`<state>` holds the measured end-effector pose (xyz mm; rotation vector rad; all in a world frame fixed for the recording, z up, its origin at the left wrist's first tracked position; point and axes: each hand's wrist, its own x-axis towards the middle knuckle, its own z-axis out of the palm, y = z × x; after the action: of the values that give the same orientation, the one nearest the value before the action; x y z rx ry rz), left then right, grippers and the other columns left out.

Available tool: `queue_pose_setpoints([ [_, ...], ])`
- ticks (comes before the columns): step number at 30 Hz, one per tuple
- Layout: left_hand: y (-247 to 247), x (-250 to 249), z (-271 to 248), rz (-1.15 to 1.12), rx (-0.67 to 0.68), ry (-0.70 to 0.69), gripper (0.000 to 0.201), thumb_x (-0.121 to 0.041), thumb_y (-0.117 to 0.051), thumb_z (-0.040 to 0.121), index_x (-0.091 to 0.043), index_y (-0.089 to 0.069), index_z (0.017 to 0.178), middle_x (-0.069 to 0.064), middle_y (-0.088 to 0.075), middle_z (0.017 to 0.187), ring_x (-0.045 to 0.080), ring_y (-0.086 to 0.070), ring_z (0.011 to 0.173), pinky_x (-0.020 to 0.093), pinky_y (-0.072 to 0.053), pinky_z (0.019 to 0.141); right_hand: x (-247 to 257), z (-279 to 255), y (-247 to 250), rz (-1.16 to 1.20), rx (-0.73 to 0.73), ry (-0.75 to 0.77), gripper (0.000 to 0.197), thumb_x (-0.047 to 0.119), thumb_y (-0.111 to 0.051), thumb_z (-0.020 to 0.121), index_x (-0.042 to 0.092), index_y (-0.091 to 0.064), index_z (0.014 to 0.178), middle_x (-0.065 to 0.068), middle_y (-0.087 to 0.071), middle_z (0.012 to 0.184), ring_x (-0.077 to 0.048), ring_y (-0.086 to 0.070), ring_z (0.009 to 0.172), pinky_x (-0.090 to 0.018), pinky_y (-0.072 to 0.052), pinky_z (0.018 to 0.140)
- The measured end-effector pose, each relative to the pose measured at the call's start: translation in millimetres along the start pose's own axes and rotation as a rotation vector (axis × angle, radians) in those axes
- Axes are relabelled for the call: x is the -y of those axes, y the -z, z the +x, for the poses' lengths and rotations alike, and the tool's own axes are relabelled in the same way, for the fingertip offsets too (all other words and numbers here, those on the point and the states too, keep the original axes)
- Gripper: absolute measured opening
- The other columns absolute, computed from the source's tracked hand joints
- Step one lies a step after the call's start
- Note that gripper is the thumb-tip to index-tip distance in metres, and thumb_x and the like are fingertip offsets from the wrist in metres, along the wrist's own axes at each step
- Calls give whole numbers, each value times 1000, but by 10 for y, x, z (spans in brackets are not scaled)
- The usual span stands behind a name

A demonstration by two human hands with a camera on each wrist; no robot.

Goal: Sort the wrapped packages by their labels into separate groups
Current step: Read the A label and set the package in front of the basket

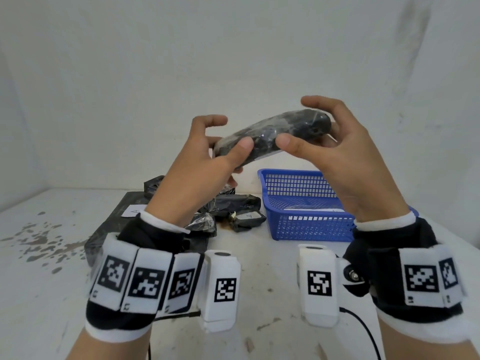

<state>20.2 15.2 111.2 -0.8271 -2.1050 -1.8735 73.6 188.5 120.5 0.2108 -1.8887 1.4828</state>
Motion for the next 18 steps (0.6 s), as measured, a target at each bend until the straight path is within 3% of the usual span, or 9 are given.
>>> queue_pose_setpoints([
  [2,6,5,4,42,-44,18,55,-39,-67,86,-23,-44,133,-12,-61,103,12,-69,75,24,-52,73,9,-3,-2,-15,19,-12,58,32,-84,73,33,-59,126,3,-67,116,-11,-72,94,-23,-58,81],
  [4,30,19,15,46,-66,36,64,-42,-72,81,-20,-46,135,-9,-64,107,14,-69,90,24,-49,78,14,-8,-26,-29,31,-21,59,37,-80,76,31,-57,131,1,-67,116,-11,-71,82,-21,-57,70],
  [6,48,19,17,24,-88,31,66,-40,-75,78,-21,-47,135,-4,-66,112,16,-67,98,23,-50,76,6,-2,-42,-28,24,-18,62,32,-79,81,28,-52,137,2,-66,117,-9,-68,73,-19,-55,67],
  [8,41,-2,1,-14,-90,23,68,-37,-76,77,-21,-45,136,-1,-64,115,18,-70,94,26,-53,74,2,0,-48,-26,23,-17,65,30,-78,83,28,-48,141,4,-66,118,-6,-68,71,-17,-54,68],
  [11,22,-31,-22,-141,-68,0,71,-29,-72,80,-17,-38,141,3,-61,118,21,-73,84,41,-58,82,10,-6,-52,-19,24,-14,65,31,-79,80,31,-47,137,-1,-68,111,-3,-69,70,-14,-53,66],
  [13,20,-38,-23,-139,-57,-22,70,-26,-69,85,-21,-33,145,-2,-61,118,17,-74,83,39,-55,89,13,-12,-64,-25,31,-7,66,30,-80,79,33,-45,135,-1,-68,108,-2,-68,68,-14,-53,65],
  [15,27,-49,-29,-119,-47,-14,77,-33,-69,84,-25,-28,149,-5,-62,118,13,-73,86,35,-52,96,14,-22,-84,-31,37,-8,69,36,-81,76,35,-43,133,3,-67,108,2,-65,66,-13,-51,65],
  [18,45,-49,-30,-141,-38,-47,68,-24,-67,88,-30,-31,145,4,-64,121,15,-74,83,29,-55,88,1,-25,-105,-44,29,3,71,36,-82,75,37,-41,133,5,-65,112,9,-60,61,-9,-46,60],
])
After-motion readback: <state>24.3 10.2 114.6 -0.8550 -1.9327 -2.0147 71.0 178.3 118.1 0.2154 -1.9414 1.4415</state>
